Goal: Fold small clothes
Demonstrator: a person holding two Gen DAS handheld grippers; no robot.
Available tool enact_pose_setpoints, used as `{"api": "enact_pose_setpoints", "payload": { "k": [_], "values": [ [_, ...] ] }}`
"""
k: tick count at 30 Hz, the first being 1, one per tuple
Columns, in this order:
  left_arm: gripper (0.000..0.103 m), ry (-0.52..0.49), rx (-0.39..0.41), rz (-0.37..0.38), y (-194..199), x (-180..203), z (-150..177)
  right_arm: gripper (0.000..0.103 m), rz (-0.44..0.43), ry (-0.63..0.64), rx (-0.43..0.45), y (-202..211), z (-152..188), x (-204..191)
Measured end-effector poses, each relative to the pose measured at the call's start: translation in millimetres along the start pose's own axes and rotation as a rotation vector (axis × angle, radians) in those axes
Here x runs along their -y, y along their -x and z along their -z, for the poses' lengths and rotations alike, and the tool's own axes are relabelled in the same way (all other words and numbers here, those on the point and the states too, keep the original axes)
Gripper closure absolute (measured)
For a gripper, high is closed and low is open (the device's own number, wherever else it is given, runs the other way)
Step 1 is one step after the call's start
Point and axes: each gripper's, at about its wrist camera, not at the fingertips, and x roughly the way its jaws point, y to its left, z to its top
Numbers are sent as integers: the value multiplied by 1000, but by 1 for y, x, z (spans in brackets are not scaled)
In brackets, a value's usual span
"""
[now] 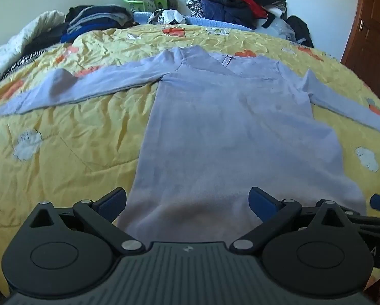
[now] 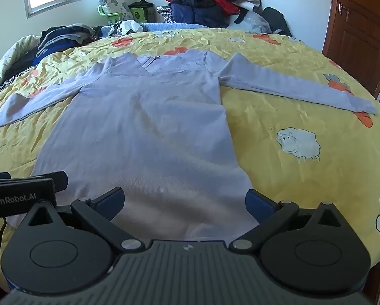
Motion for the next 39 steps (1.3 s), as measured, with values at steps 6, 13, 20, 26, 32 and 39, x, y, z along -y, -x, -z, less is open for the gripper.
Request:
{"api": "enact_pose_setpoints", "payload": {
  "k": [6,13,20,26,32,39],
  "values": [
    [0,-30,29,-31,3,7,1,0,2,-6,8,-1,2,1],
    [0,-62,33,-48,2,11,2,0,11,3,-1,0,2,0],
    [0,-53,33,-44,2,10,3,0,10,17,-1,-1,3,2],
    [0,-54,31,-43,2,9,2,1,-3,9,15,0,2,2],
    [0,-26,22,-15,1,5,1,0,-41,-31,23,-1,4,3],
    [0,-33,18,-32,0,6,2,0,-53,-33,9,-2,4,2]
  ]
}}
